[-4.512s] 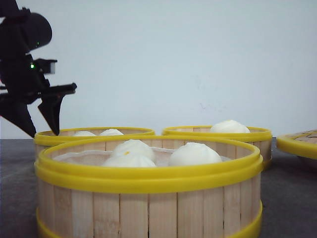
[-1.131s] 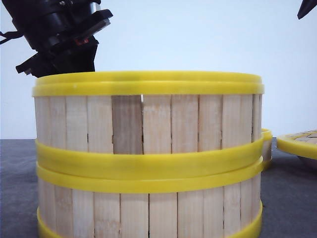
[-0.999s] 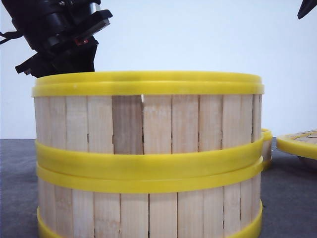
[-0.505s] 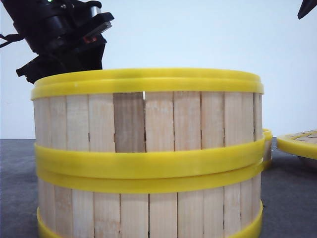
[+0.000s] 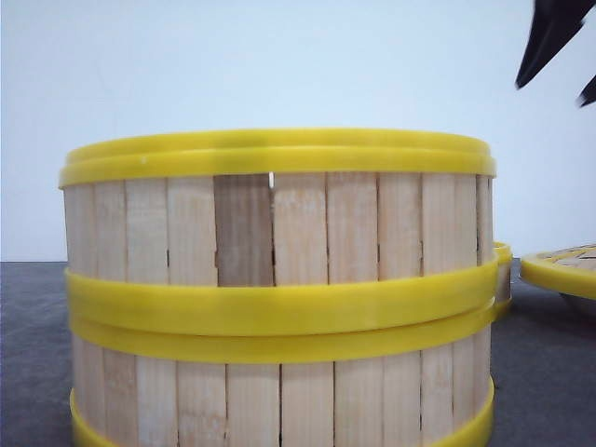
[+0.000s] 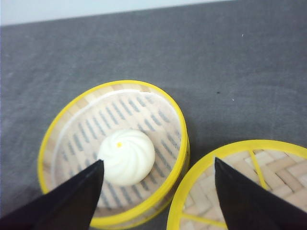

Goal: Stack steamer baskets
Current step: 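Move the right gripper to the rim of another bun basket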

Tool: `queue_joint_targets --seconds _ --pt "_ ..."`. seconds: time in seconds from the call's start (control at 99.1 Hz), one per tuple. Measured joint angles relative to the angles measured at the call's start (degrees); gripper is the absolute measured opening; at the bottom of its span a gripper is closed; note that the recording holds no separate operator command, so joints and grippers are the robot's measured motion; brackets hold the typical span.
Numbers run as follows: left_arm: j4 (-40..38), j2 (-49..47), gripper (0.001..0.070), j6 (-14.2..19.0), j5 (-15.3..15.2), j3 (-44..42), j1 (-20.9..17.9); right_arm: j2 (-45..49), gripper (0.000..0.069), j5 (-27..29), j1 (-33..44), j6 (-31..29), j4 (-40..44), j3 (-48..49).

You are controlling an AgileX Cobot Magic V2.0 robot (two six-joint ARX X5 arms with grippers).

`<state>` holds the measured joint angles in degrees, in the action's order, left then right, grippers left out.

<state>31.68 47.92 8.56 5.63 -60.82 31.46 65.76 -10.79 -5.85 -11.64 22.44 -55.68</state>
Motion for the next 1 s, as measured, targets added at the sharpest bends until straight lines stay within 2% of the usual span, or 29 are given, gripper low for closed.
queue_joint_targets --seconds 0.081,0.222,0.373,0.656,0.828,0.999 --pt "2.9 -4.9 0.024 0.7 -1.7 0.0 0.0 5.6 0.0451 0.0 -0.1 0.9 0.0 -2.9" --pt "7.7 -12.3 0.0241 1.6 -2.7 2.3 0.0 14.5 0.0451 0.2 -0.9 1.9 0.0 -8.0" --pt "14.4 -17.7 0.0241 3.7 -2.7 3.5 0.0 23.0 0.0451 0.8 -1.4 2.8 -0.5 -12.7" --pt "18.5 -24.4 0.0241 7.8 -2.7 3.5 0.0 34.9 0.0449 4.8 -1.7 3.9 -1.0 -18.6" --pt "20.1 -25.7 0.0241 8.9 -2.7 3.5 0.0 38.7 0.036 5.3 -1.7 3.9 -2.1 -18.8" --pt "22.2 -25.8 0.0241 9.5 -2.7 3.5 0.1 40.8 0.0337 6.0 -1.7 3.9 -2.6 -18.8"
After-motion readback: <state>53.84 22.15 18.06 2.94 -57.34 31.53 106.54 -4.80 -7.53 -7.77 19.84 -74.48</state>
